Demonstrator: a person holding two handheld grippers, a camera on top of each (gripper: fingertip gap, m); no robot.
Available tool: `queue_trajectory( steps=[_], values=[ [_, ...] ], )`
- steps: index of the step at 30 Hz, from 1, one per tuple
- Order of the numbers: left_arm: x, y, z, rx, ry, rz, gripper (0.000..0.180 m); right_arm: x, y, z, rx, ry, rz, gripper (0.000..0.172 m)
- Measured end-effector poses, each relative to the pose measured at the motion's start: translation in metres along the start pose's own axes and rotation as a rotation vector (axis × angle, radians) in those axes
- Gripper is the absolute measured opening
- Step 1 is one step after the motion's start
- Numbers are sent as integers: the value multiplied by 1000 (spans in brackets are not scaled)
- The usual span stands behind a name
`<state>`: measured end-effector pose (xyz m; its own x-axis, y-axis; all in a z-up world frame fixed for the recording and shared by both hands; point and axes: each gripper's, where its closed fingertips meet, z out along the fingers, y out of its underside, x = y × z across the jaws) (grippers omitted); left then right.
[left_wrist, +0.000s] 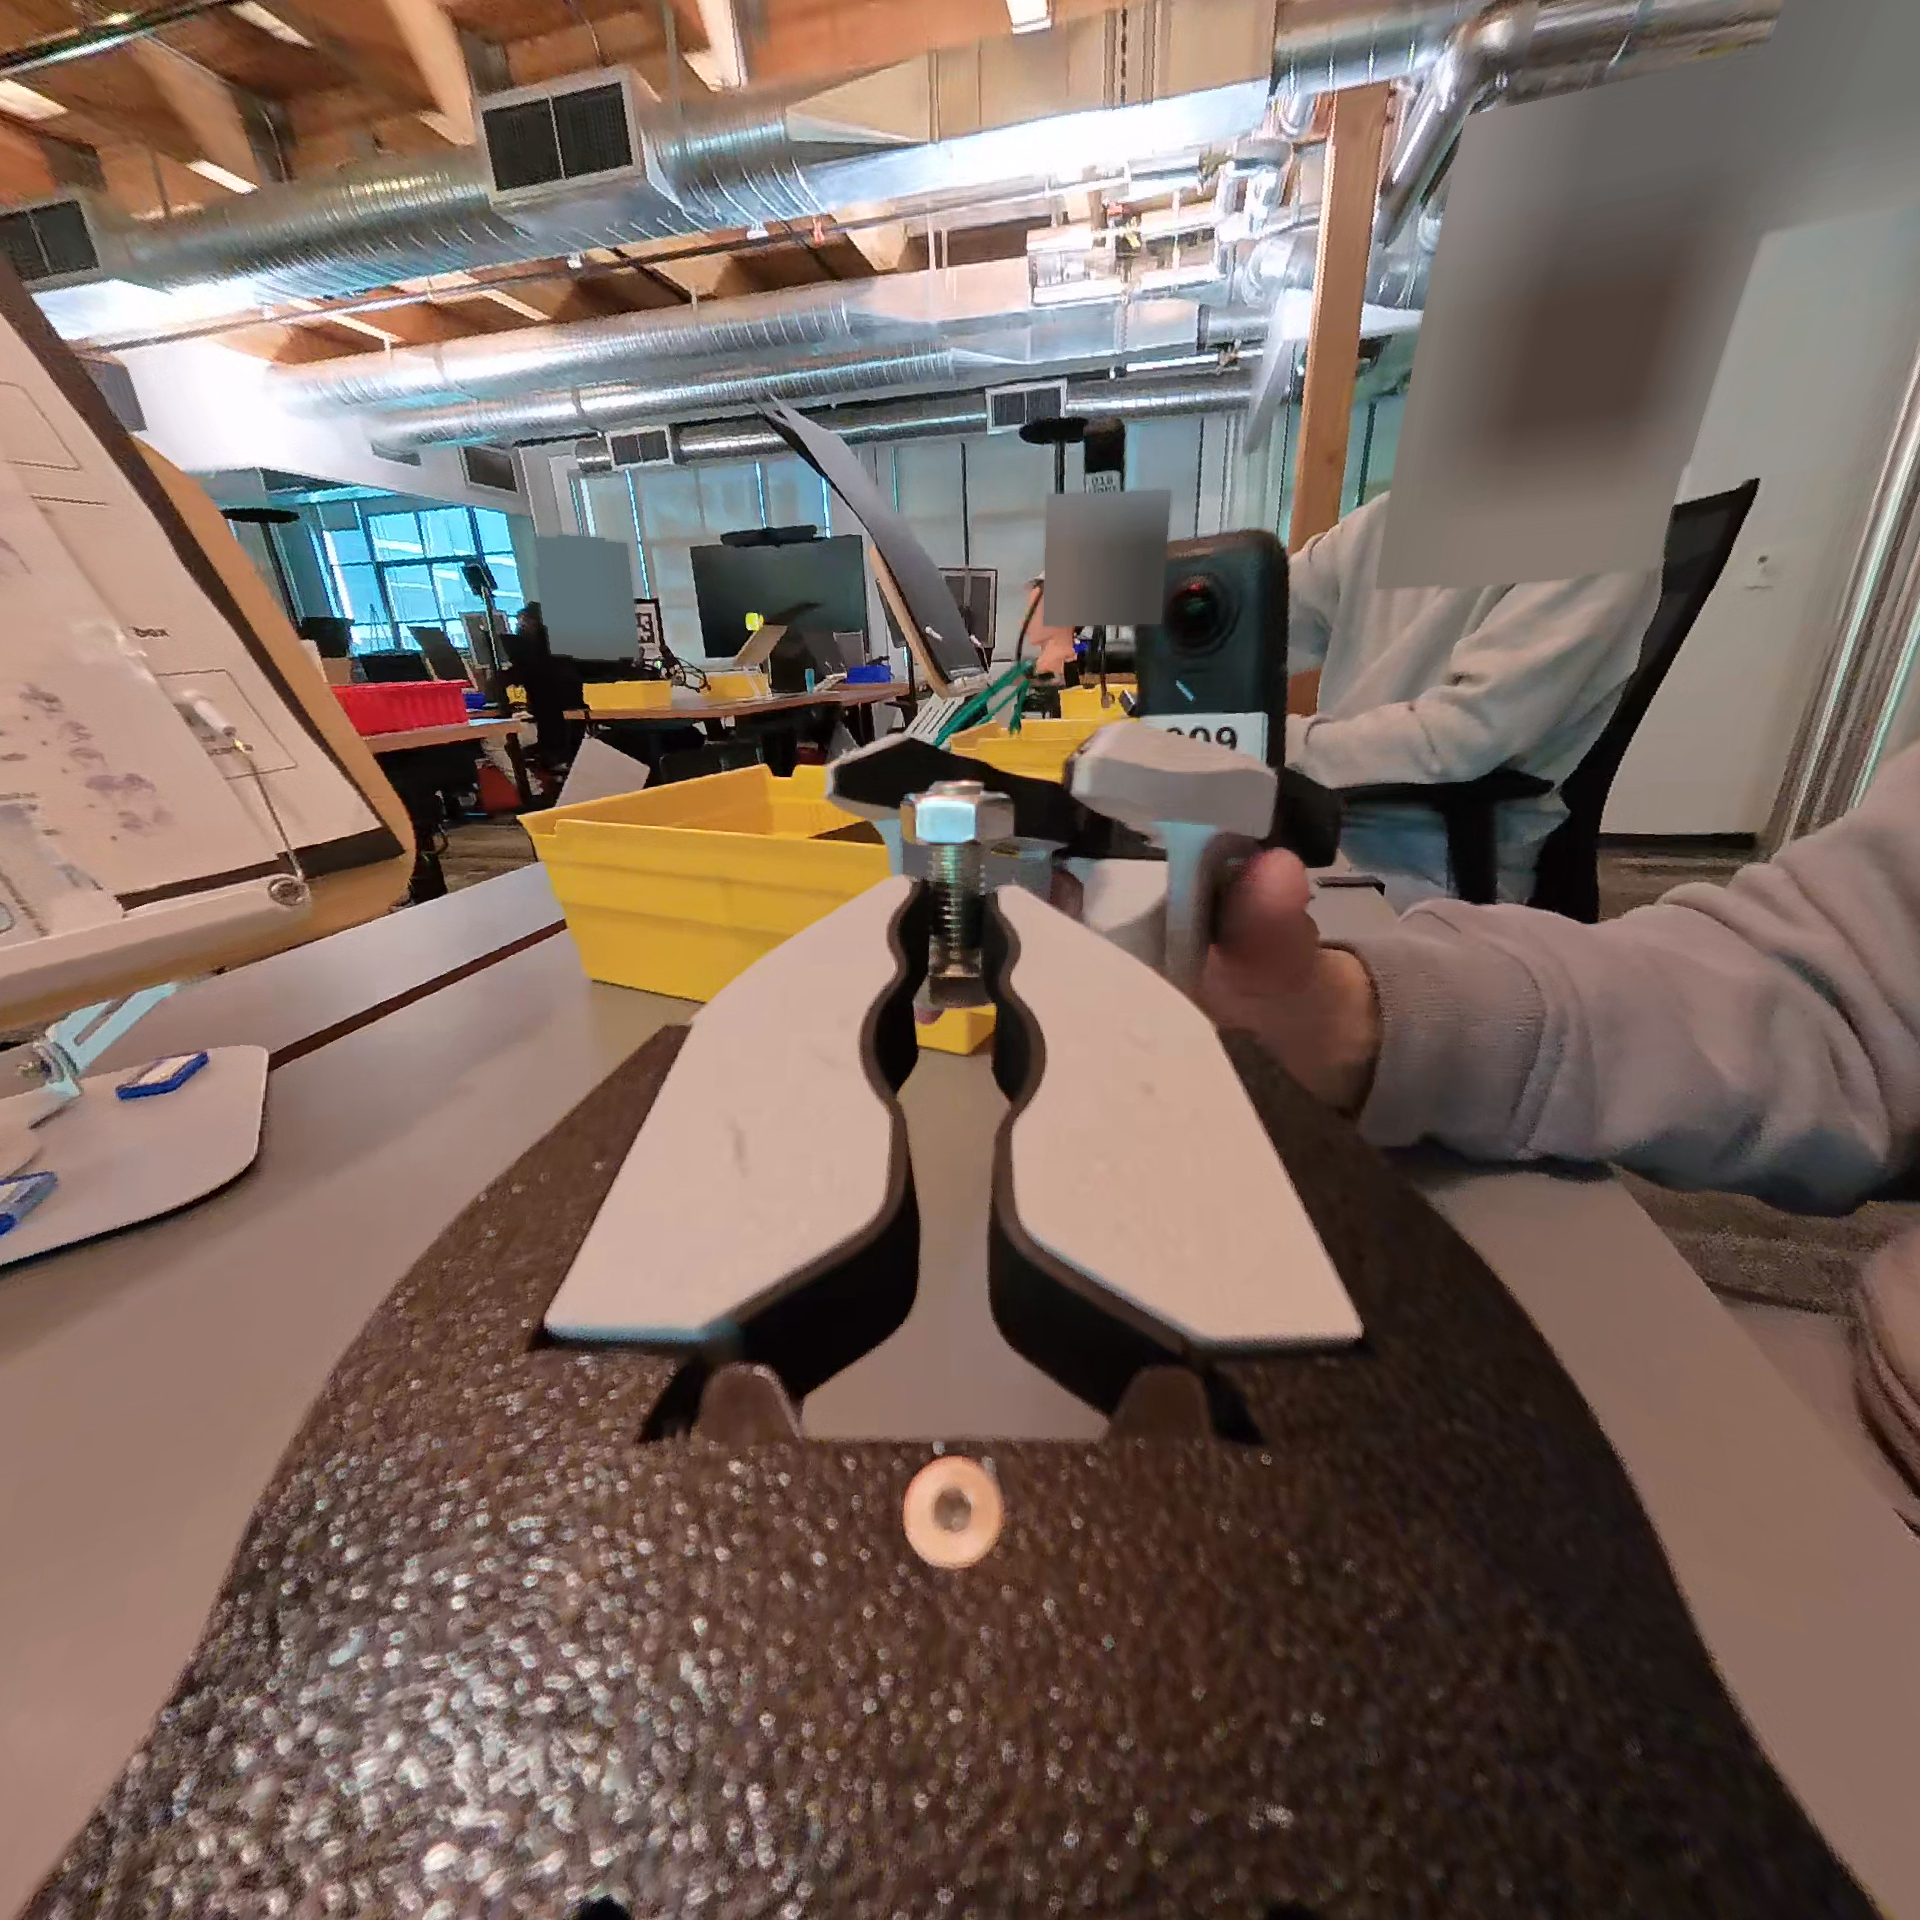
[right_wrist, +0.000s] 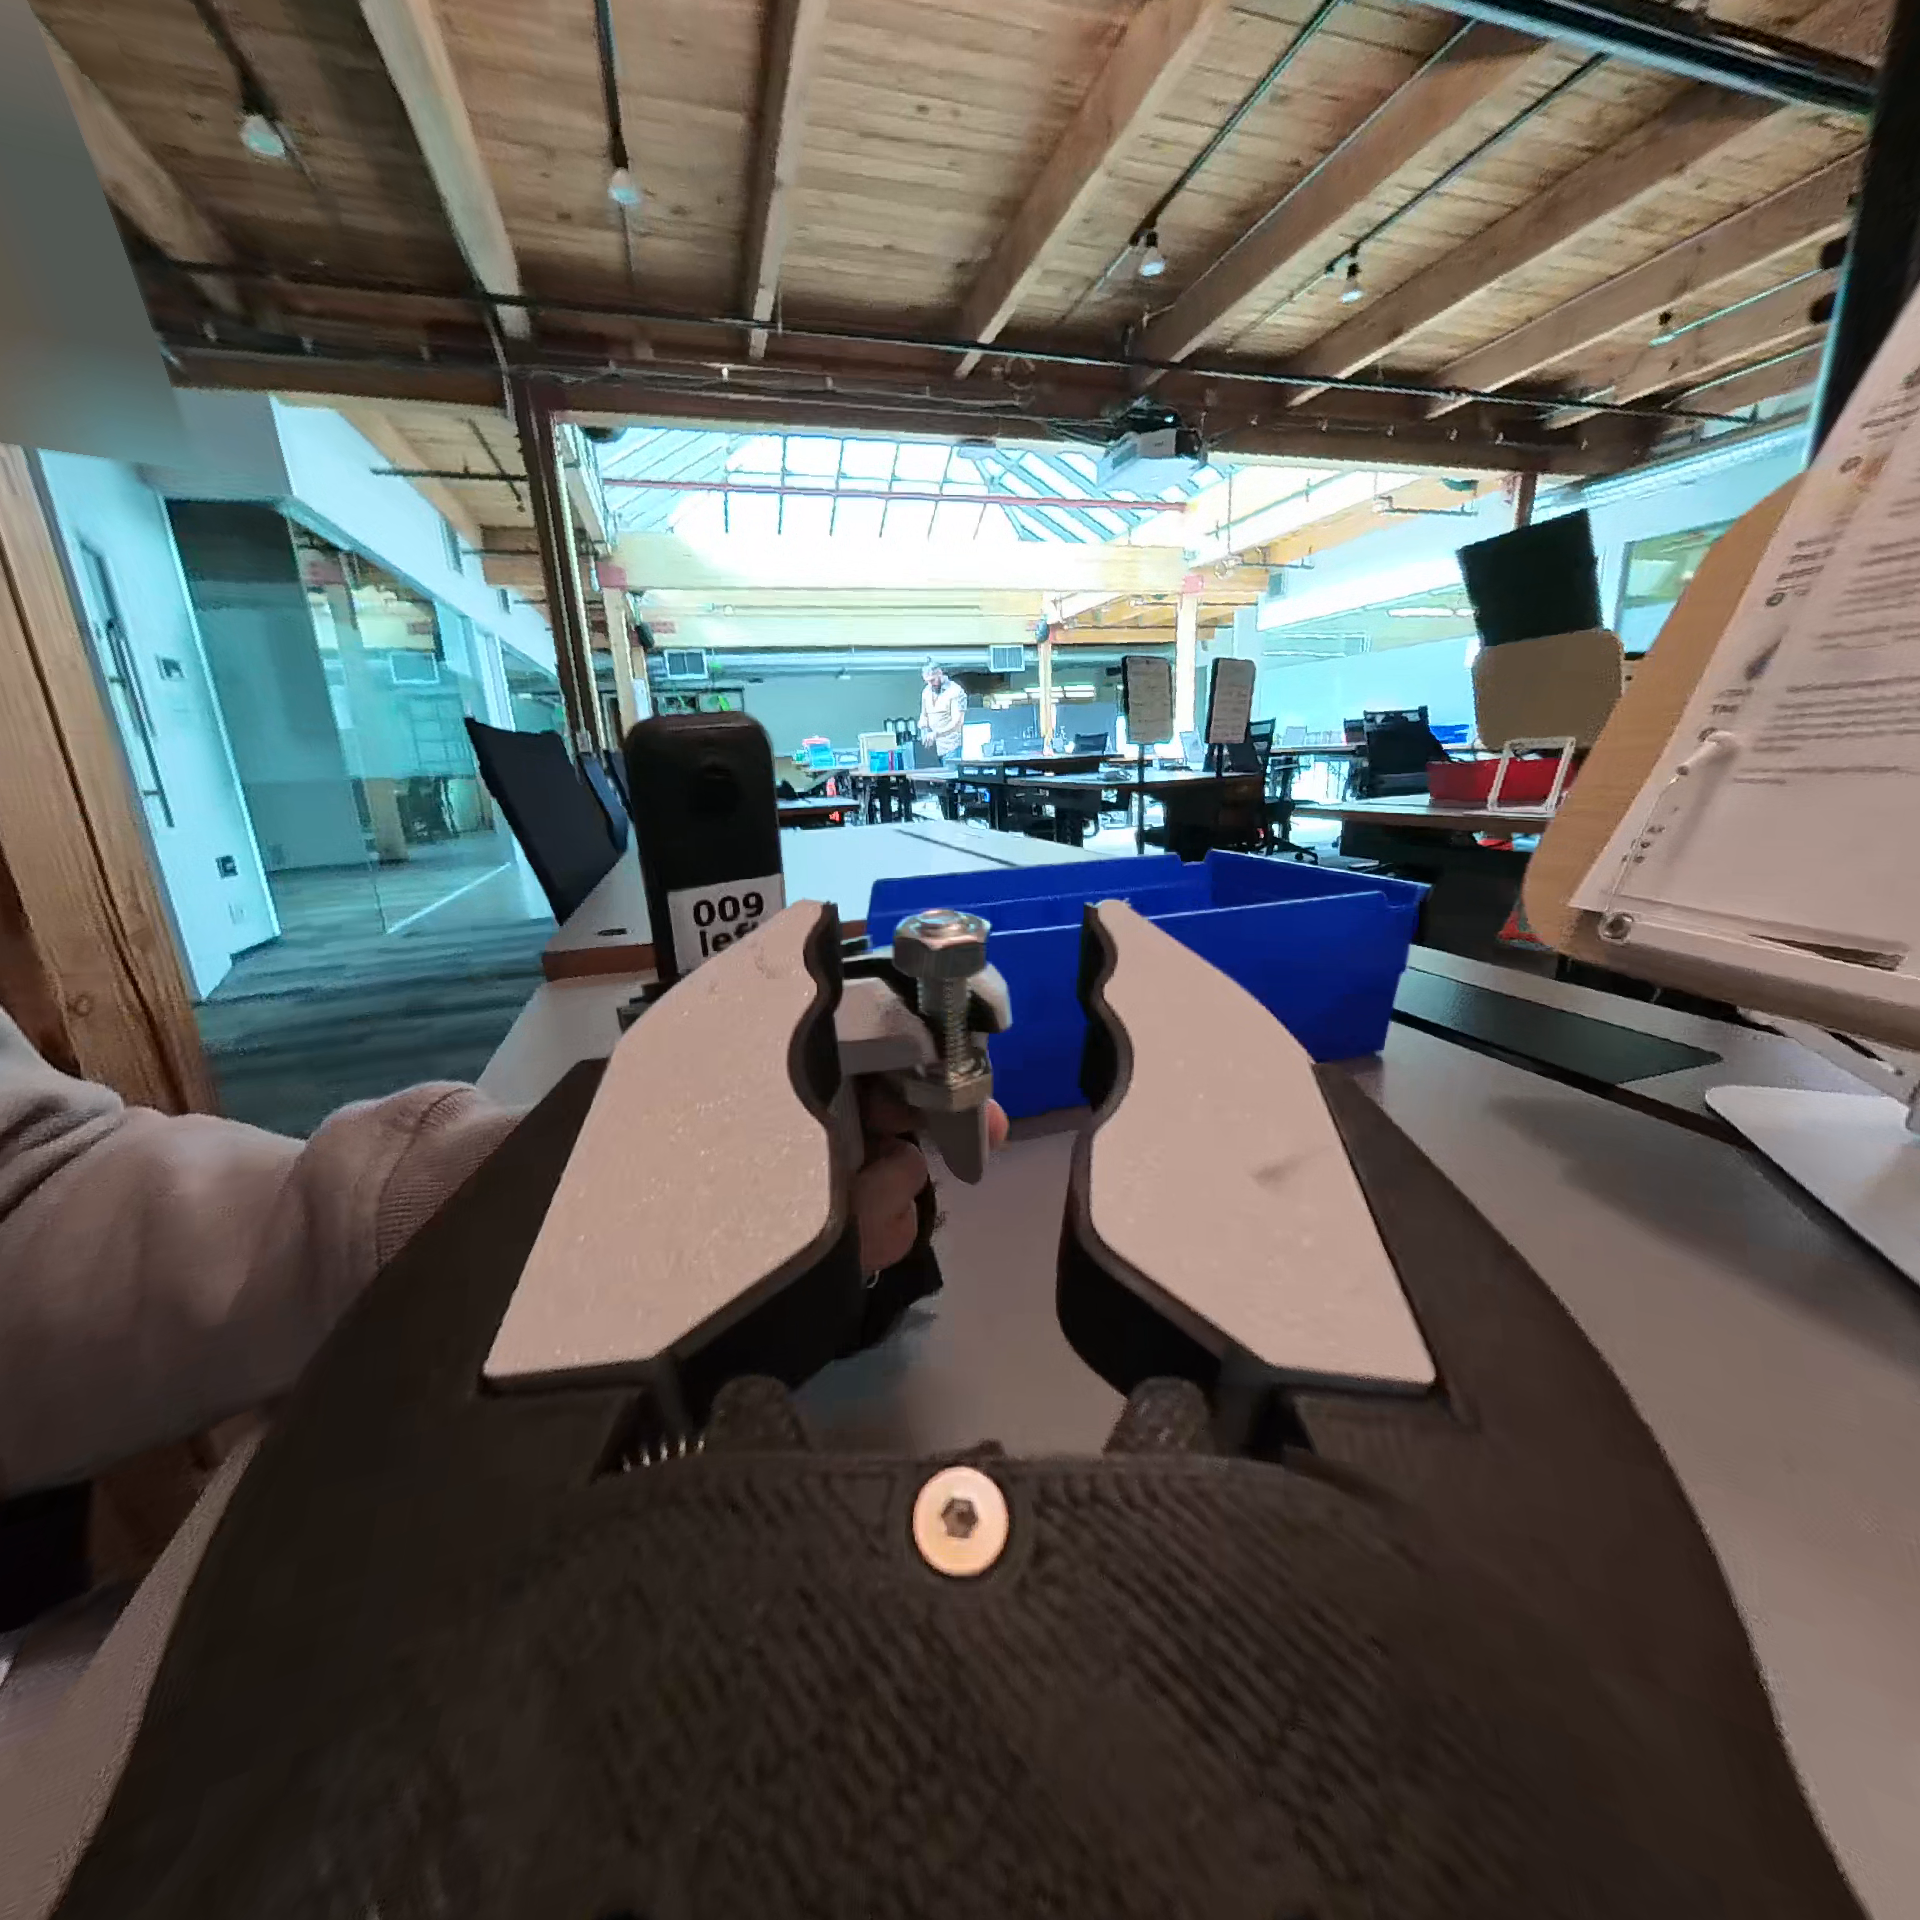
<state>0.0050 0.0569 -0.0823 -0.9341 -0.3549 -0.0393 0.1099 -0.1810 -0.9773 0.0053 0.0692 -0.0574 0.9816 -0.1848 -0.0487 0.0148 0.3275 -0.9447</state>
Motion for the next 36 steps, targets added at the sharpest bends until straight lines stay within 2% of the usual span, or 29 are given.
queue_trajectory(
  steps=[3, 6, 7, 8, 9, 11, 15, 19, 22, 24, 25, 30, 36],
  values=[
    [1, 1, 1, -4, -1, 9, 8, 4, 8, 3, -49, 43, -41, 38],
    [-5, -6, -4, 41, -33, -3, 8, 17, 2, -3, -22, 95, 2, 44],
    [-7, -8, -6, 51, -34, -11, 8, 30, 2, -7, -13, 167, 22, 31],
    [-8, -9, -8, 58, -39, -13, 8, 41, 0, -12, 6, 223, 34, 32],
    [-10, -9, -9, 54, -50, -9, 8, 40, -3, -14, 16, 203, 50, 40],
    [-11, -5, -8, 31, -55, -10, 8, 24, -5, -11, 19, 87, 56, 40],
    [-5, 2, -1, -15, -45, 14, 8, 1, 2, 2, -14, 11, 12, 43],
    [0, 4, 3, -30, -34, 34, 8, 6, 6, 3, -41, 57, -20, 33],
    [-7, -2, -1, 10, -66, 16, 8, 18, 2, -3, -20, 89, 31, 45],
    [-11, -7, -6, 42, -77, 4, 8, 38, -1, -11, 7, 192, 59, 29],
    [-13, -7, -8, 40, -90, 5, 8, 45, -3, -15, 24, 224, 81, 36],
    [-9, 0, -3, 0, -81, 21, 8, 17, -5, -5, 32, 56, 97, 42],
    [-5, 3, 2, -31, -78, 58, 8, 12, 6, 2, -31, 78, 24, 37]
  ],
)
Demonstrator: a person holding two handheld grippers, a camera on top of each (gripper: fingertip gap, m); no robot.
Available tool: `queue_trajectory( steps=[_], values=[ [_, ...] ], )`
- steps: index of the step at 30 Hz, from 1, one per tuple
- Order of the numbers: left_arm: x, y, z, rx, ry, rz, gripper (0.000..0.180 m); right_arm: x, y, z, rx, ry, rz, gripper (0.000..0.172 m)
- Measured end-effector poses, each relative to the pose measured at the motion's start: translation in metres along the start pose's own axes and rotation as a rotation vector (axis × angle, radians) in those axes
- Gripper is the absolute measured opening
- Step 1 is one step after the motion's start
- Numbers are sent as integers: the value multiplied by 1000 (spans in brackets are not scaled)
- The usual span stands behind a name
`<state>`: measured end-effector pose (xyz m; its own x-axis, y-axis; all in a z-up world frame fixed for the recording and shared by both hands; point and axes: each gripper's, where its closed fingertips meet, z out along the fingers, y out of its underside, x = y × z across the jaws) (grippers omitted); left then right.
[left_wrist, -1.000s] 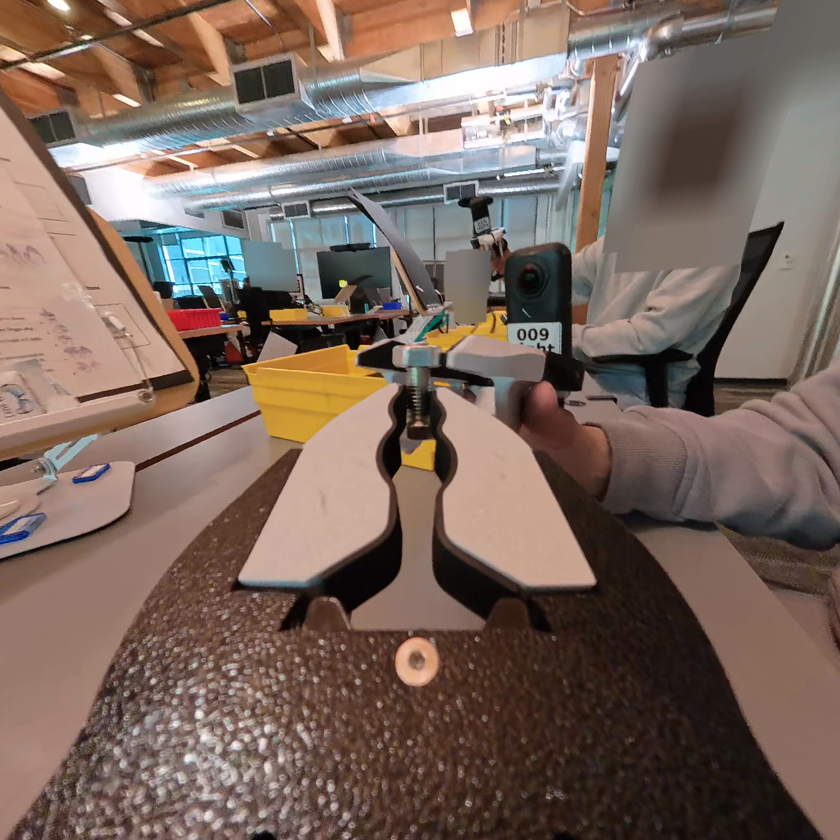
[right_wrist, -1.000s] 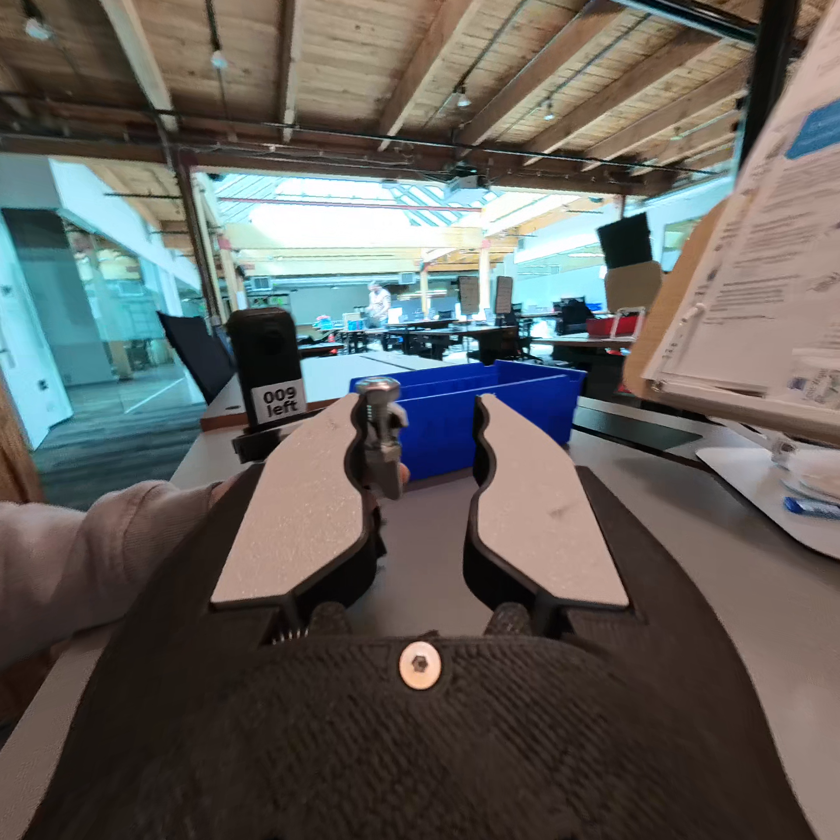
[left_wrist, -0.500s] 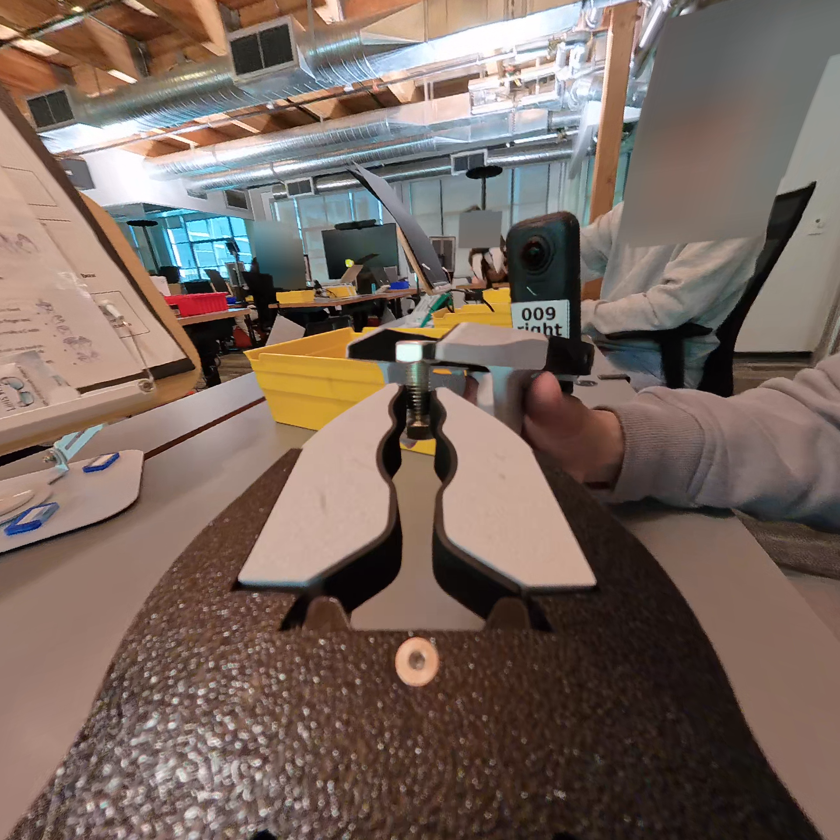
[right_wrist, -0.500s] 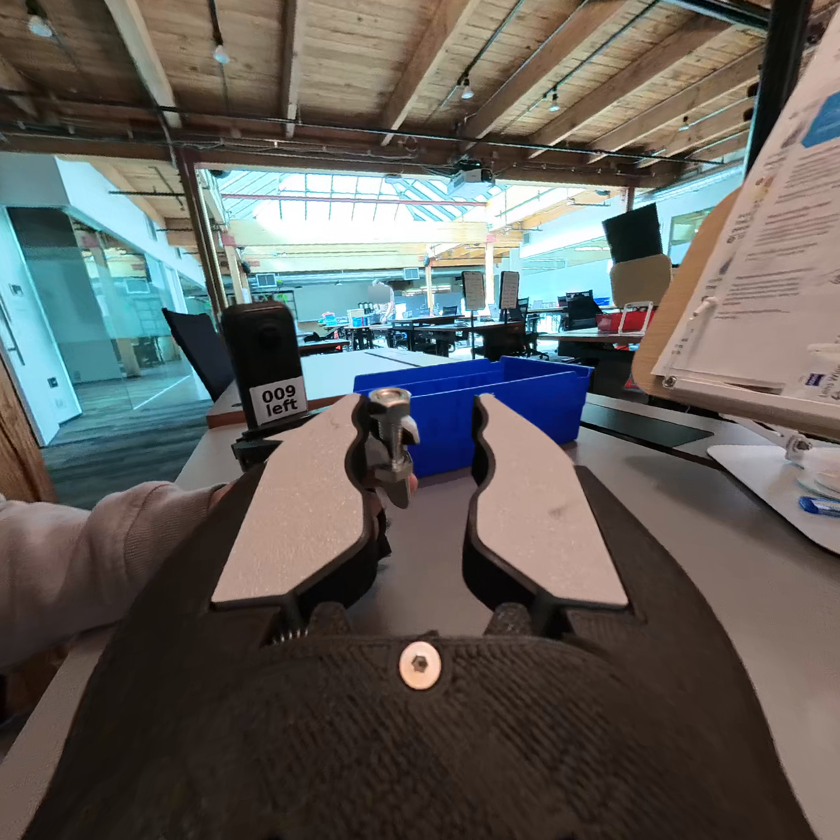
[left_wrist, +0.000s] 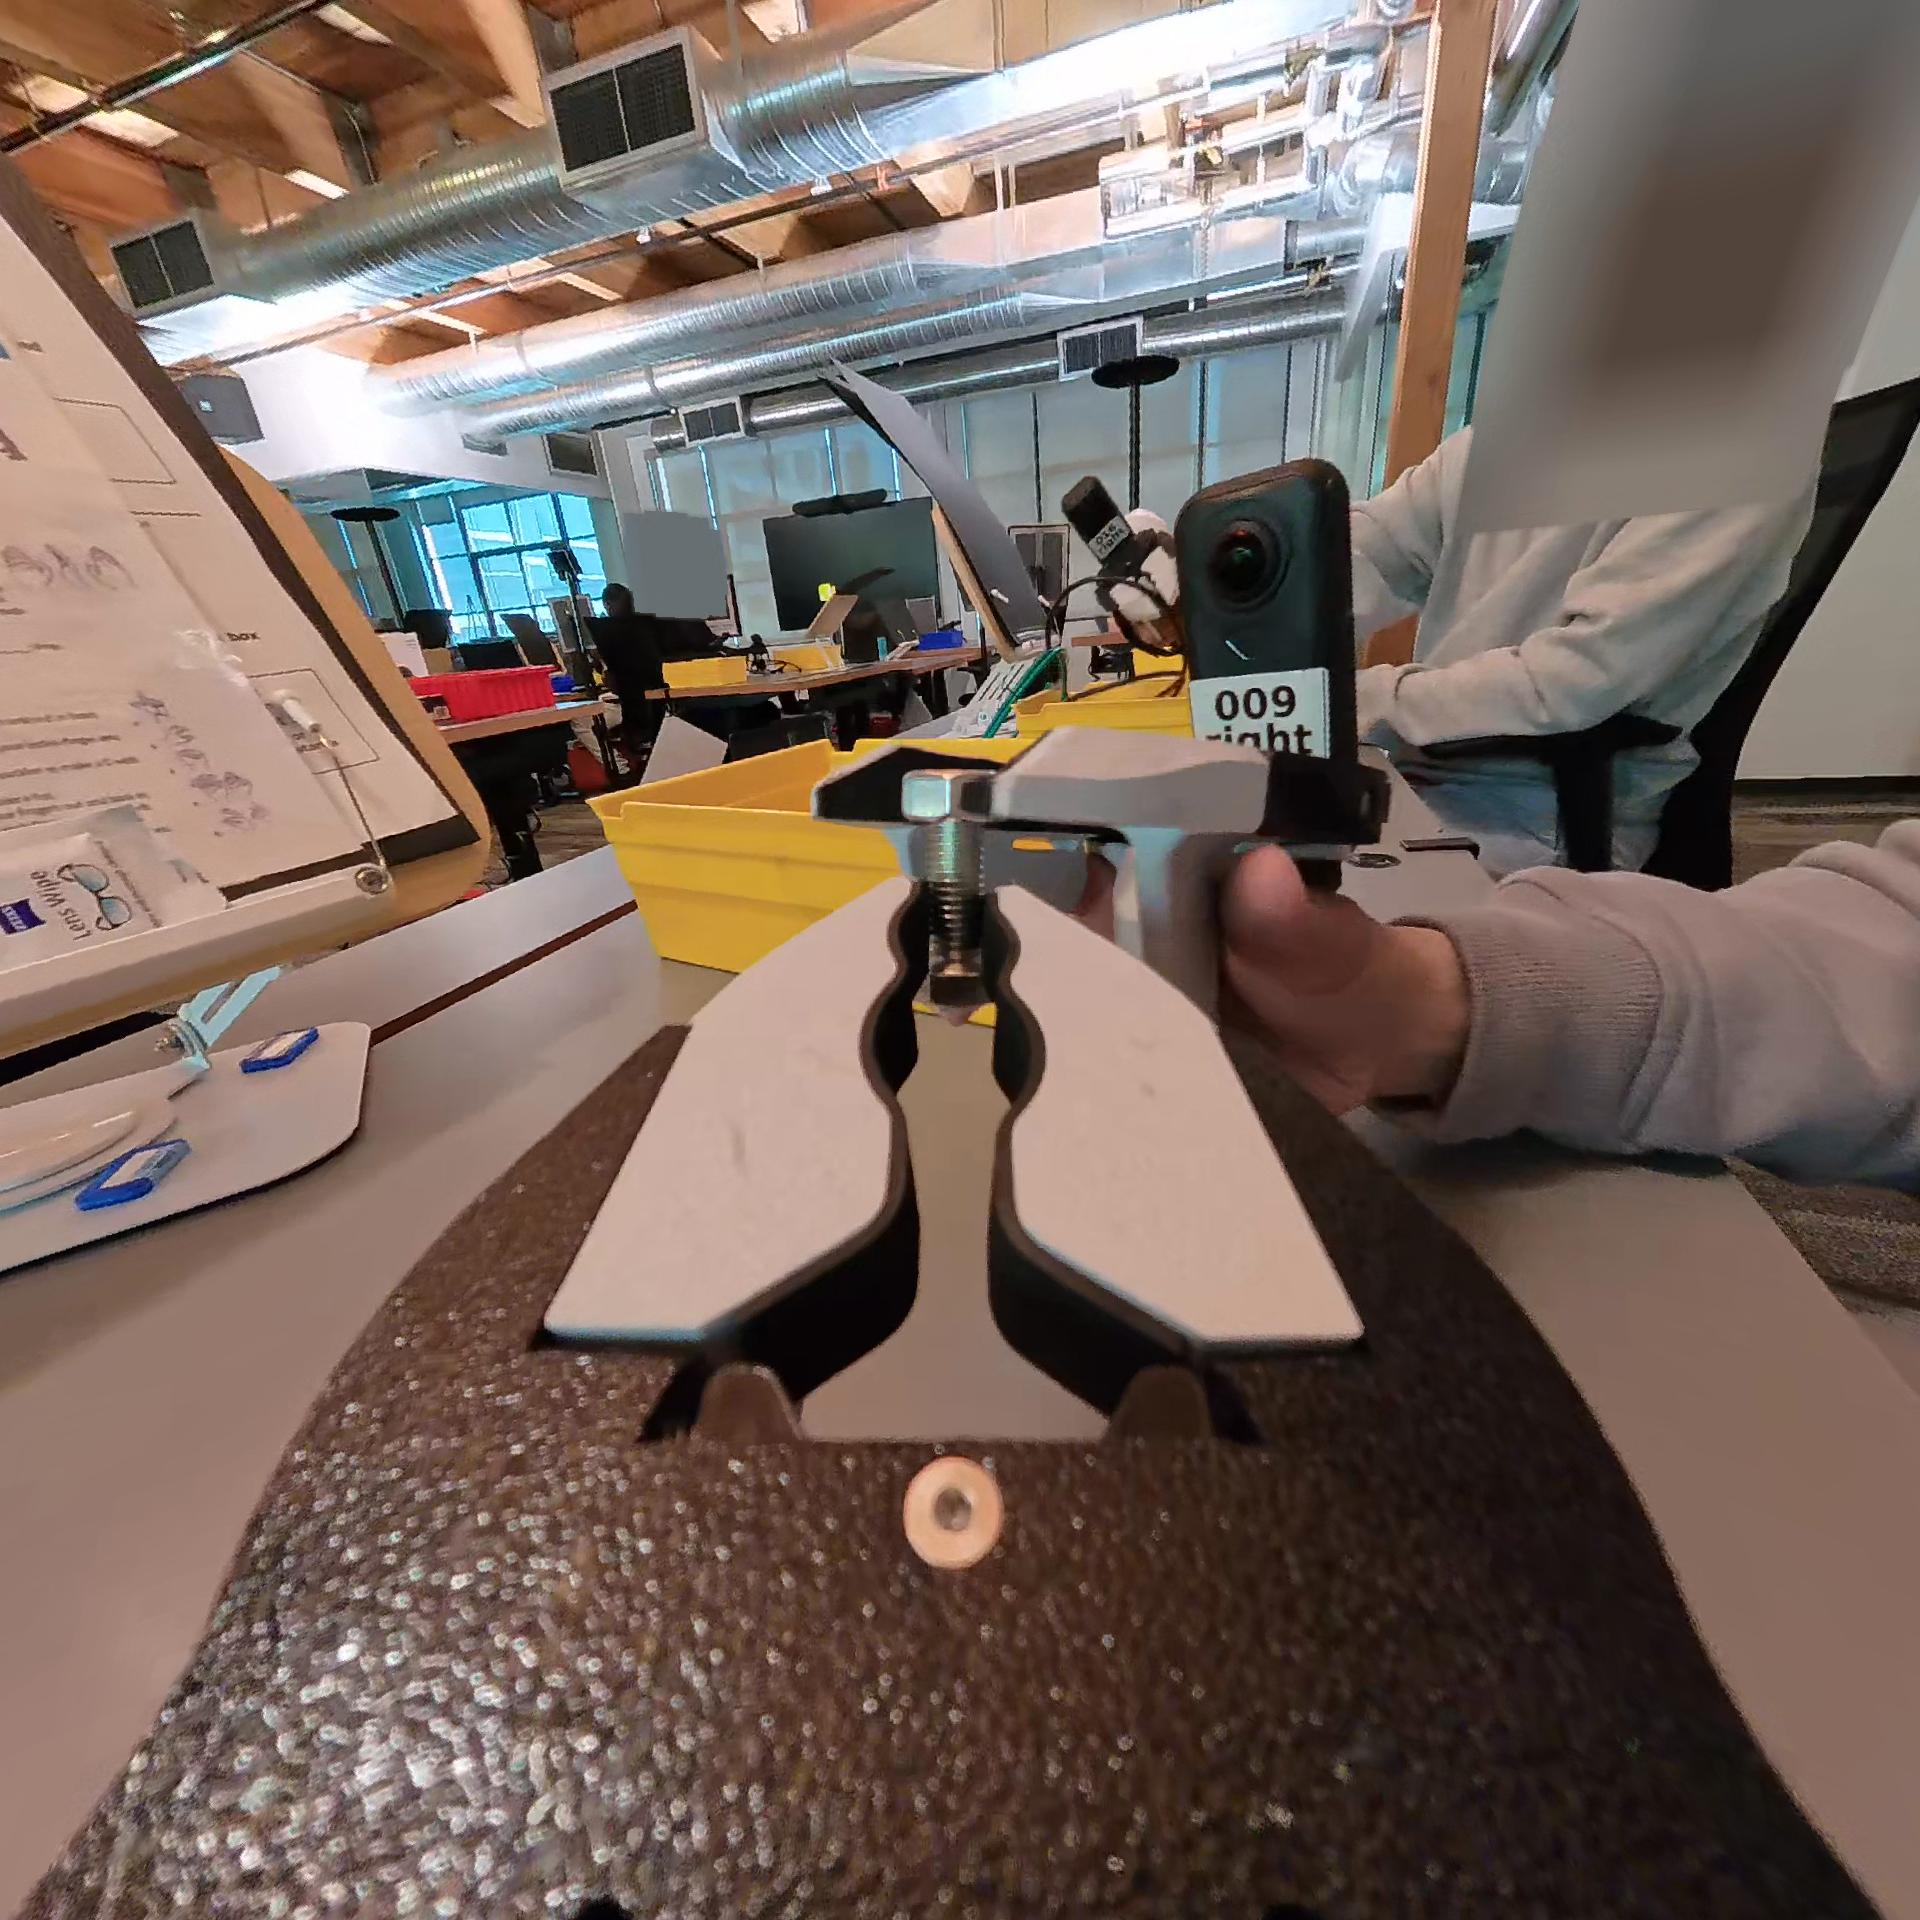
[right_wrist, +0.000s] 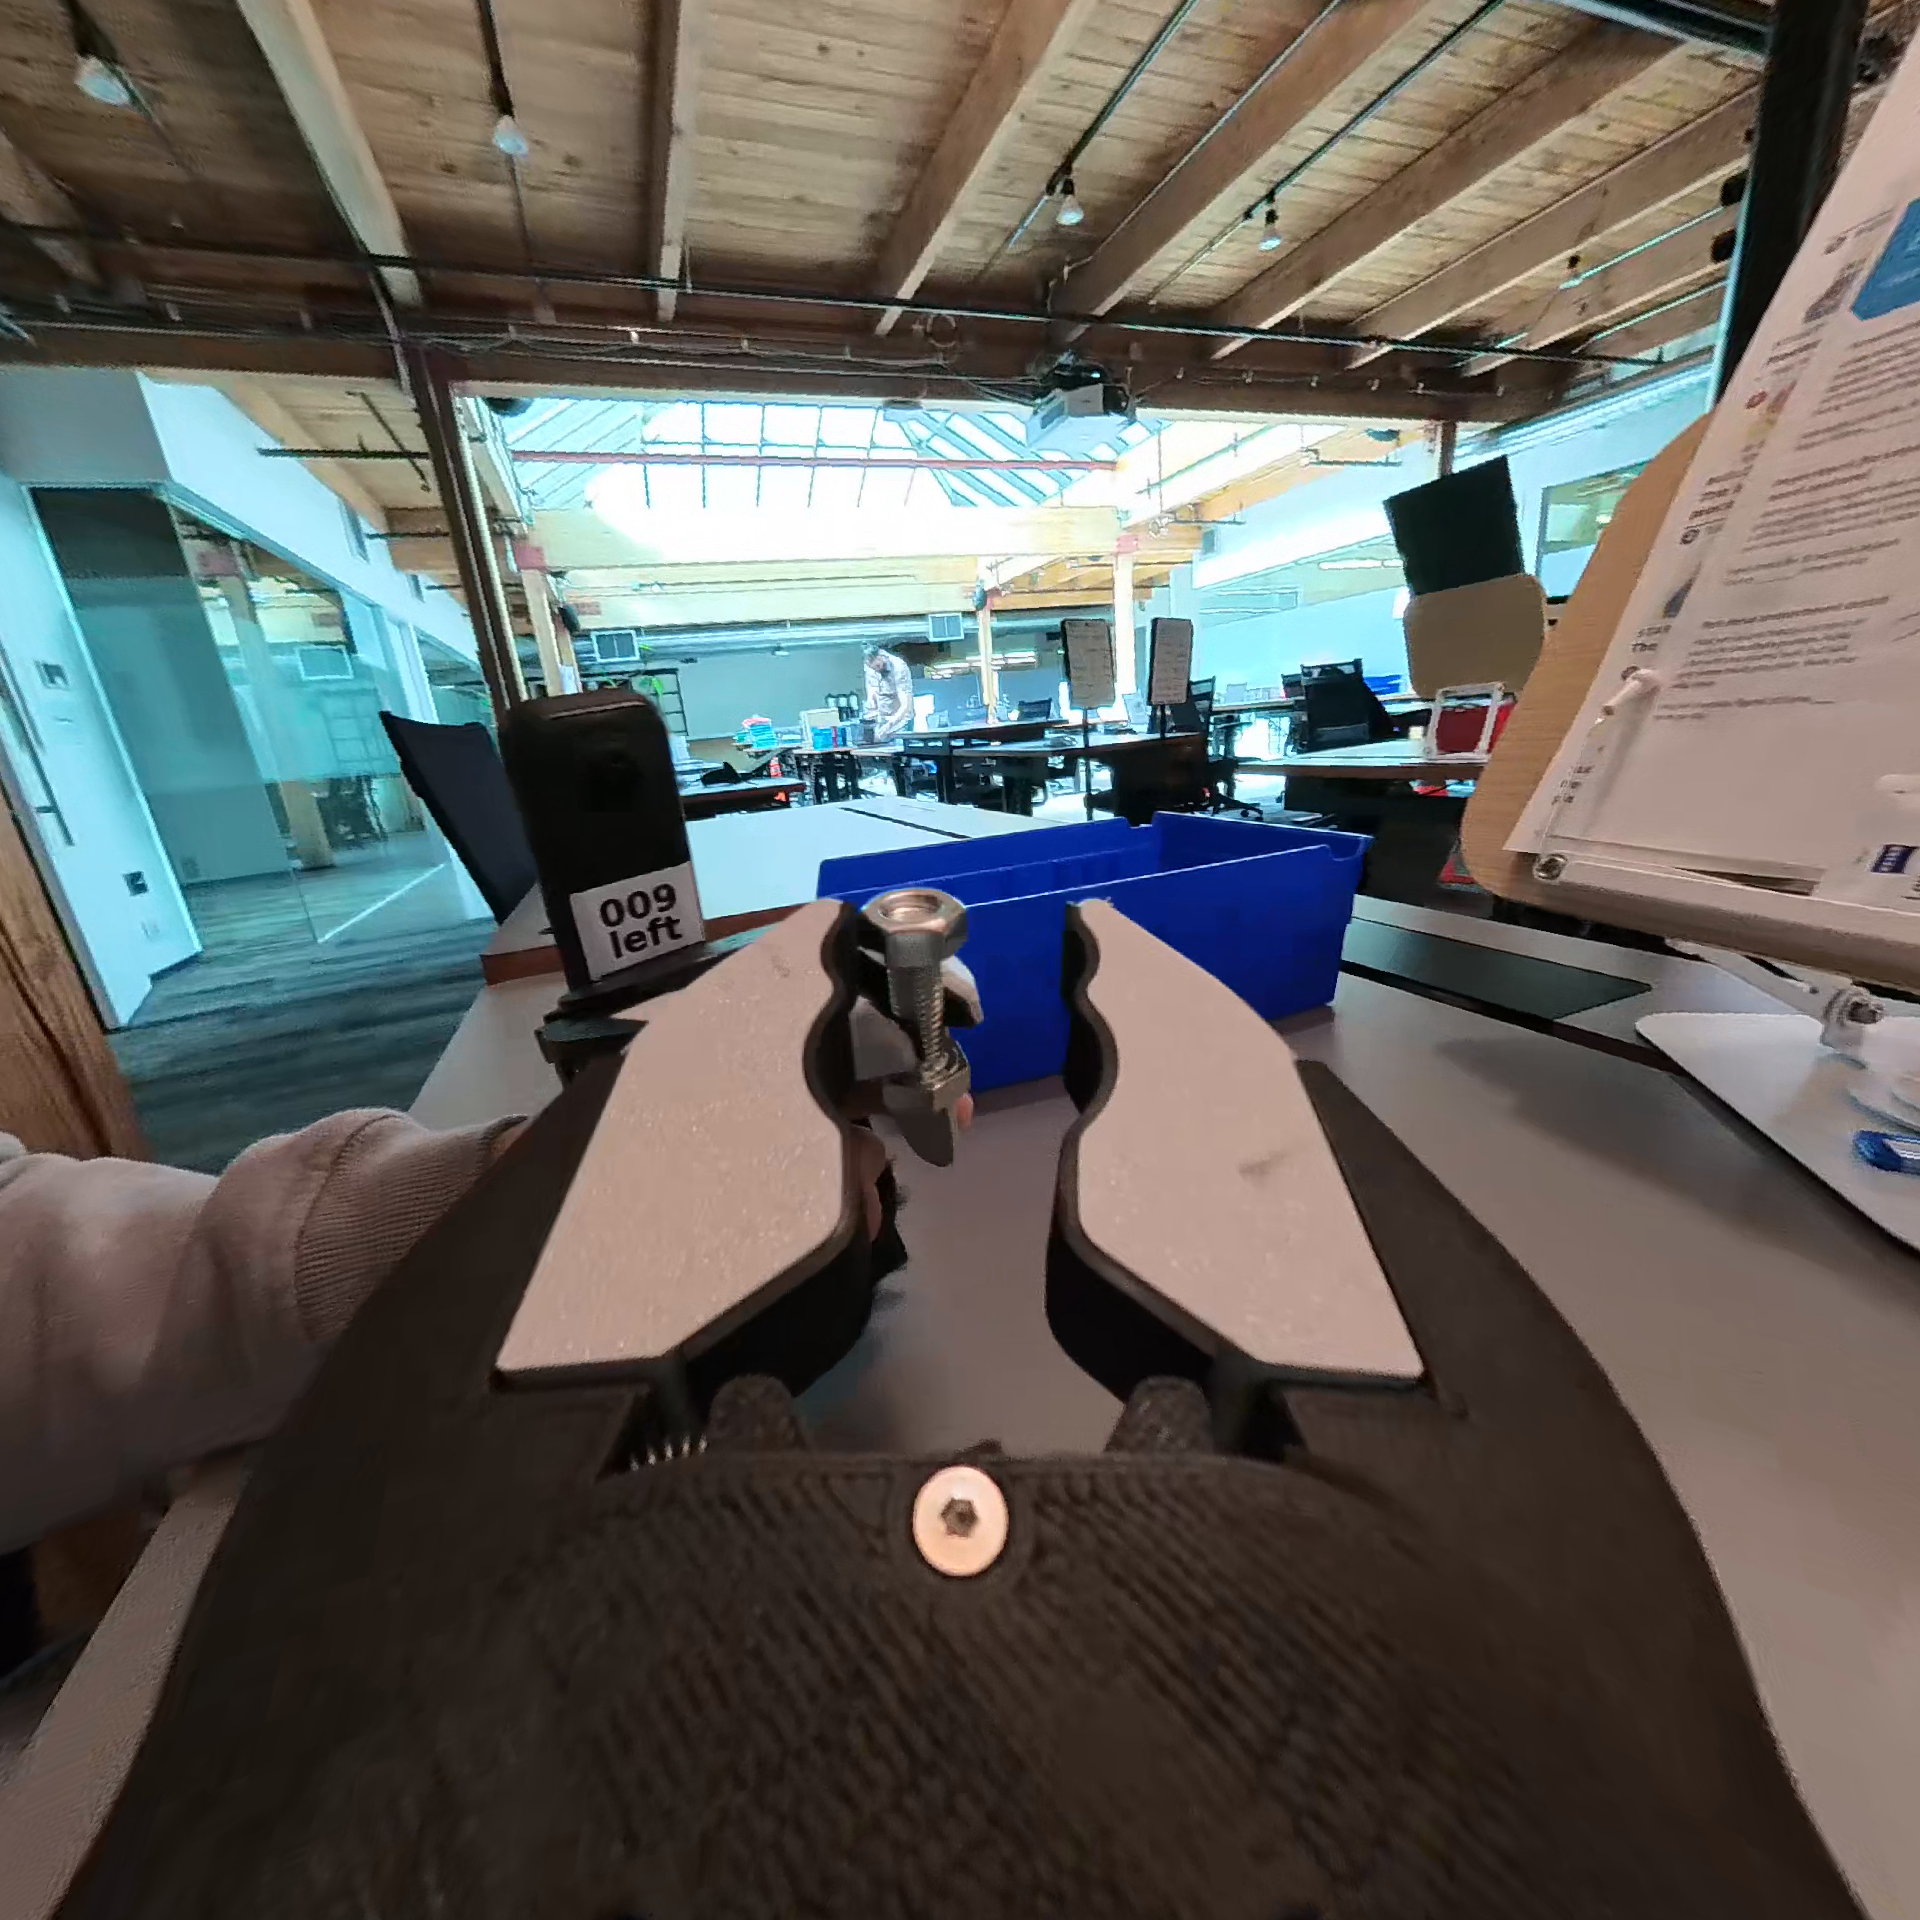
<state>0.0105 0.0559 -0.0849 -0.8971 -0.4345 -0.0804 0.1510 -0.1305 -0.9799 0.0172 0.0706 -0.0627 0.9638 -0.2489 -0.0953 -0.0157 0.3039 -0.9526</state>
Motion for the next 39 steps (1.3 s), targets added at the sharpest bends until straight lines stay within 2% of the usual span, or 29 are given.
queue_trajectory(
  steps=[3, 4, 6, 9, 13, 17, 21, 23, 27, 31, 38, 39],
  values=[
    [-7, -6, -5, 38, -26, -17, 8, 9, -4, -5, 16, 22, 31, 40],
    [-8, -8, -8, 58, -28, -23, 8, 19, -5, -8, 27, 75, 36, 29],
    [-12, -9, -10, 63, -42, -30, 8, 39, -6, -15, 33, 178, 52, 33],
    [-11, -7, -8, 50, -38, -33, 8, 21, -13, -14, 66, 50, 62, 40],
    [-6, 0, -4, 3, -31, -2, 8, -2, -7, -3, 39, -28, 17, 42],
    [-3, 1, -2, -6, -21, 10, 8, 0, -2, 0, 8, 12, -24, 36],
    [-7, -2, -4, 12, -39, -1, 8, 9, -3, -4, 10, 34, 13, 42],
    [-9, -6, -7, 43, -38, -14, 8, 20, -5, -8, 24, 90, 20, 30],
    [-11, -6, -8, 43, -47, -20, 8, 24, -11, -13, 61, 65, 83, 40],
    [-8, -2, -5, 10, -41, 2, 8, 4, -9, -5, 55, -10, 61, 44],
    [-7, 1, -3, -11, -39, 19, 8, 3, -1, 1, 13, 42, 10, 36],
    [-7, 1, -3, -12, -42, 18, 8, 6, -1, 0, 11, 51, 15, 39]
  ],
)
